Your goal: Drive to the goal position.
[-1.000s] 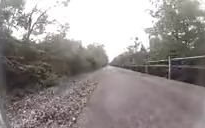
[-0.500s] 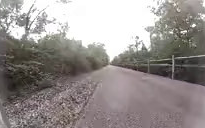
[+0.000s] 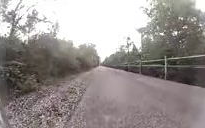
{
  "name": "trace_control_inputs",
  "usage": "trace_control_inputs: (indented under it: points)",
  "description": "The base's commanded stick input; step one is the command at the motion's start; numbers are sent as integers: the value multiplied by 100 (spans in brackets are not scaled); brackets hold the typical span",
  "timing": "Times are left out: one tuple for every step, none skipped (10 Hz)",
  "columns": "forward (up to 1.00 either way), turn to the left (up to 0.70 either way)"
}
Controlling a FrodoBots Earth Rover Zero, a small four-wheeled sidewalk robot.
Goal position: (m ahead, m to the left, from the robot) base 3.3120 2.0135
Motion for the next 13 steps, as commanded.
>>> trace_control_inputs:
  points:
    - [70, 0]
    - [70, 0]
    - [70, 0]
    - [70, 0]
    - [70, 0]
    - [70, 0]
    - [70, 0]
    - [70, 0]
    - [70, 0]
    - [70, 0]
    - [70, 0]
    - [70, 0]
    - [70, 0]
